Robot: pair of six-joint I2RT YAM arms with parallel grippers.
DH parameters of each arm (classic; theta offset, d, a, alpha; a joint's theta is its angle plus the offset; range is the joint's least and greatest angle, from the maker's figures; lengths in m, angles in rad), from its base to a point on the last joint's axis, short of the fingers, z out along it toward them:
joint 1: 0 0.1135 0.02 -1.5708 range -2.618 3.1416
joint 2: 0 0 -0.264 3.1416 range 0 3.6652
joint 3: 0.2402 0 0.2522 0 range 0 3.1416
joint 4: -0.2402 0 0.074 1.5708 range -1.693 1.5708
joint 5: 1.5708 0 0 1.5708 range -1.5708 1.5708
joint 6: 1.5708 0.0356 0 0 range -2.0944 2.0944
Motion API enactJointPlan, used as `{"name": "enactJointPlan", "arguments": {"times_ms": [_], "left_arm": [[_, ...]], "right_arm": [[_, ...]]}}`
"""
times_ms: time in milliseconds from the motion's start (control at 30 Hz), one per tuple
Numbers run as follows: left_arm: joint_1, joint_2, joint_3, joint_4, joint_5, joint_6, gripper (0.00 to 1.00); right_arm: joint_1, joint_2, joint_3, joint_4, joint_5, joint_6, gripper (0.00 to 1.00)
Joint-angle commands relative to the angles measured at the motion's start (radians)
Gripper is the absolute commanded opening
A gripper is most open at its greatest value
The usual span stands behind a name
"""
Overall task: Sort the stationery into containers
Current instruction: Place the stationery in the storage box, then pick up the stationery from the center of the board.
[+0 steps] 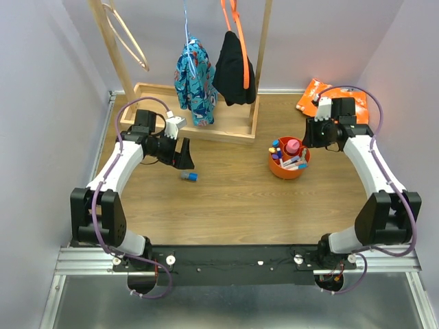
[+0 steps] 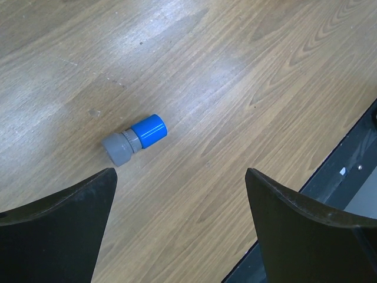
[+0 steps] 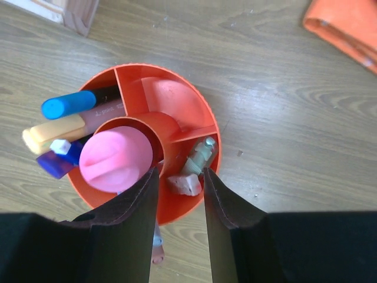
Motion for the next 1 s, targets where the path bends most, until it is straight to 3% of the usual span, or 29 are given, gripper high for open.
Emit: {"name": "enactJointPlan", "arguments": {"times_ms": [0,33,167,267,467,767,967], "left_arm": [[-0.058,0.04,0.059,-0.115,-0.037,0.183,0.99],[-0.072,0.054,0.077,-0.149,-0.065,0.322,0.99],[-0.121,0.129,0.077,-0.271,-0.226,0.617,0.99],[-0.144,0.151,0.056,-0.269,-0.306,0.74,0.98],[-0.173,0.156,0.057,-0.193,-0.372,0.773,0.95],[-0.178,0.188,0.063,-0.18,-0.316,0.771,0.92],[-0.189,0.234,0.049,-0.085,-0.313,0.762,0.91]], "right_arm": [[-0.025,-0.096,-0.025,-0.012,0.051,0.012,0.44],[-0.029,-0.108,-0.029,-0.015,0.056,0.005,0.44],[-0.038,-0.167,-0.092,-0.023,0.066,-0.015,0.44],[-0.045,-0.191,-0.114,-0.032,0.054,-0.026,0.44],[-0.053,-0.216,-0.112,-0.043,0.024,-0.055,0.43],[-0.052,-0.205,-0.029,-0.078,-0.147,-0.086,0.43],[-0.053,-0.19,-0.029,-0.073,-0.153,-0.081,0.43]]}}
